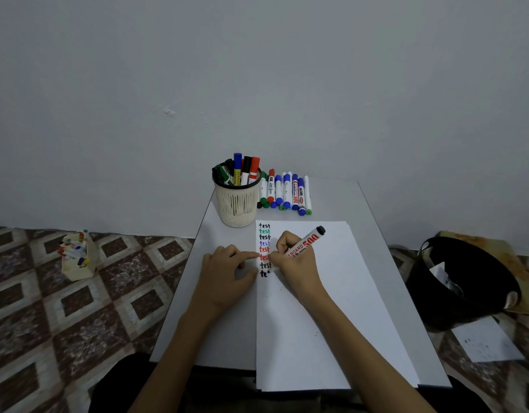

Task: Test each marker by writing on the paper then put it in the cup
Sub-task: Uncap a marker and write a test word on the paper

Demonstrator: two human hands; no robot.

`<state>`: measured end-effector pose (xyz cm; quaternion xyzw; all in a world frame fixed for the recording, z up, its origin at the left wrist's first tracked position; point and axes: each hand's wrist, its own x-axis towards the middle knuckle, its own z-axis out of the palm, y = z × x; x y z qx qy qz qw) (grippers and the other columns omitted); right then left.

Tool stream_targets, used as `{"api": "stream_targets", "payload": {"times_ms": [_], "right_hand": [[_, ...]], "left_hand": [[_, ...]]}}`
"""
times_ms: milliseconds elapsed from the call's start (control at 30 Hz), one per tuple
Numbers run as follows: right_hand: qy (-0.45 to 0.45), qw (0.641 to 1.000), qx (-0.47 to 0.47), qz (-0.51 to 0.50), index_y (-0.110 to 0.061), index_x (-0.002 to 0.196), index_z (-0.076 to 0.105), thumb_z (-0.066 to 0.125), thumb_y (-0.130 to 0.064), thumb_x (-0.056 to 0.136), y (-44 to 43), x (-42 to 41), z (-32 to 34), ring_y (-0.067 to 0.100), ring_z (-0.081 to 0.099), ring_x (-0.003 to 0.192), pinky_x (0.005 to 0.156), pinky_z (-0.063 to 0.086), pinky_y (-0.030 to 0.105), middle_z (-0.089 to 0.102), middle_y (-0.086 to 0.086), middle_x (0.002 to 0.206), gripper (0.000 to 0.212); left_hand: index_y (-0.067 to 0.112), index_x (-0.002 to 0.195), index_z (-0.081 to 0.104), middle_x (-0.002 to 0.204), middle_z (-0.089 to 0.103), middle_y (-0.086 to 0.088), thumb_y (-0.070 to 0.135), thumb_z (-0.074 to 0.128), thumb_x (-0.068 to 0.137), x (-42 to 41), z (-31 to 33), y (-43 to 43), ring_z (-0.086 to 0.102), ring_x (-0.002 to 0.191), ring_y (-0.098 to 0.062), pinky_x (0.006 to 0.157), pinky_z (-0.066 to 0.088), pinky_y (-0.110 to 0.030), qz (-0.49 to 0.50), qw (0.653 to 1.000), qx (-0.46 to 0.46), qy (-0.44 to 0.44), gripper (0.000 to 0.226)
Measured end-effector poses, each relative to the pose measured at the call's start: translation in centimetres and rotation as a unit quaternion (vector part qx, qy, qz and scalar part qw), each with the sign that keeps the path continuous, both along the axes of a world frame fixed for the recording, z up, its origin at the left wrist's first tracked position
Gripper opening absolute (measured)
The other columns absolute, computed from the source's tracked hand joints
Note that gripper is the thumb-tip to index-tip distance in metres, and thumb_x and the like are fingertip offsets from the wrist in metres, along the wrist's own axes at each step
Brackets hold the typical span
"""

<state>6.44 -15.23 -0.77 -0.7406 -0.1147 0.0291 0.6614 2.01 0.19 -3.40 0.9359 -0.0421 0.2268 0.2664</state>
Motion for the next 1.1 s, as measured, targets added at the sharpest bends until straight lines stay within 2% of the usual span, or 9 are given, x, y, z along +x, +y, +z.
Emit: {"api": "stream_targets", "payload": {"times_ms": [333, 433, 533, 667, 767, 867, 933, 1033, 1100], "right_hand": [[0.008, 1.0, -0.008, 0.013, -0.01, 0.065, 0.043, 0.068, 0.009, 0.078, -0.04, -0.02, 0.01, 0.013, 0.064, 0.08, 0.069, 0.053, 0.023, 0.061, -0.01, 0.066, 0.034], [0.011, 1.0, 0.014, -0.003, -0.009, 0.065, 0.043, 0.066, 0.01, 0.079, -0.23, 0.09, 0.07, 0.011, 0.066, 0.072, 0.068, 0.054, 0.022, 0.059, -0.002, 0.064, 0.033], [0.0, 1.0, -0.001, 0.0, -0.005, 0.067, 0.041, 0.062, 0.013, 0.08, -0.15, -0.05, 0.08, 0.004, 0.065, 0.065, 0.063, 0.051, 0.016, 0.056, -0.01, 0.055, 0.031], [0.005, 1.0, 0.016, -0.015, -0.007, 0.069, 0.041, 0.061, 0.01, 0.083, -0.04, 0.21, -0.12, 0.021, 0.065, 0.075, 0.068, 0.056, 0.022, 0.058, 0.015, 0.07, 0.029], [-0.006, 1.0, 0.003, -0.012, -0.009, 0.069, 0.042, 0.061, 0.009, 0.083, -0.05, 0.13, -0.21, 0.015, 0.063, 0.068, 0.068, 0.056, 0.025, 0.058, 0.003, 0.066, 0.03], [-0.01, 1.0, -0.006, 0.001, -0.008, 0.068, 0.041, 0.061, 0.01, 0.082, -0.07, 0.07, -0.31, 0.005, 0.061, 0.062, 0.069, 0.055, 0.024, 0.056, -0.007, 0.061, 0.03], [-0.005, 1.0, 0.002, 0.011, -0.01, 0.065, 0.039, 0.06, 0.014, 0.08, -0.13, 0.23, -0.31, 0.002, 0.059, 0.06, 0.07, 0.055, 0.025, 0.052, -0.005, 0.057, 0.035], [0.015, 0.999, 0.024, 0.02, -0.01, 0.063, 0.039, 0.06, 0.015, 0.079, -0.14, 0.35, -0.15, 0.02, 0.062, 0.071, 0.077, 0.058, 0.035, 0.052, 0.006, 0.062, 0.037], [0.041, 0.996, 0.081, 0.014, -0.01, 0.065, 0.041, 0.062, 0.012, 0.081, -0.4, 0.35, -0.02, 0.022, 0.056, 0.06, 0.068, 0.056, 0.038, 0.051, 0.007, 0.061, 0.034]], "left_hand": [[0.025, 0.107, 0.068, 0.078, 0.058, 0.002, 0.052, 0.039, 0.077, 0.05, 0.04, 0.0, 0.048, 0.074, -0.013, 0.067, 0.029, -0.03, -0.003, 1.0, 0.005, -0.003, 0.05], [0.024, 0.106, 0.069, 0.077, 0.057, 0.003, 0.051, 0.041, 0.078, 0.07, -0.04, 0.0, 0.048, 0.073, -0.013, 0.066, 0.03, -0.03, -0.003, 1.0, 0.004, -0.005, 0.048], [0.025, 0.106, 0.069, 0.077, 0.055, 0.005, 0.052, 0.04, 0.078, 0.01, 0.01, -0.05, 0.047, 0.073, -0.012, 0.064, 0.03, -0.028, 0.0, 1.0, 0.004, -0.003, 0.048], [0.025, 0.109, 0.067, 0.078, 0.054, 0.007, 0.054, 0.037, 0.078, -0.2, 0.3, -0.13, 0.045, 0.075, -0.011, 0.069, 0.026, -0.017, -0.004, 1.0, 0.0, 0.006, 0.052], [0.025, 0.108, 0.068, 0.078, 0.056, 0.004, 0.054, 0.038, 0.078, -0.23, 0.41, -0.16, 0.046, 0.075, -0.012, 0.069, 0.025, -0.016, -0.004, 1.0, -0.001, 0.008, 0.052], [0.024, 0.107, 0.068, 0.078, 0.056, 0.004, 0.053, 0.039, 0.078, -0.27, 0.42, -0.13, 0.045, 0.074, -0.011, 0.068, 0.026, -0.017, -0.008, 1.0, 0.0, 0.006, 0.05], [0.025, 0.108, 0.067, 0.079, 0.055, 0.005, 0.052, 0.038, 0.078, -0.29, 0.38, -0.11, 0.045, 0.075, -0.011, 0.066, 0.028, -0.022, -0.008, 1.0, 0.001, 0.01, 0.05], [0.023, 0.11, 0.066, 0.081, 0.055, 0.004, 0.046, 0.03, 0.078, -0.36, 0.53, -0.33, 0.045, 0.077, -0.012, 0.069, 0.028, -0.03, -0.007, 1.0, -0.011, 0.013, 0.054], [0.019, 0.113, 0.064, 0.085, 0.057, 0.001, 0.039, 0.022, 0.079, -0.46, 0.69, -0.33, 0.046, 0.08, -0.014, 0.071, 0.03, -0.031, -0.009, 0.999, -0.035, 0.017, 0.058]]}}
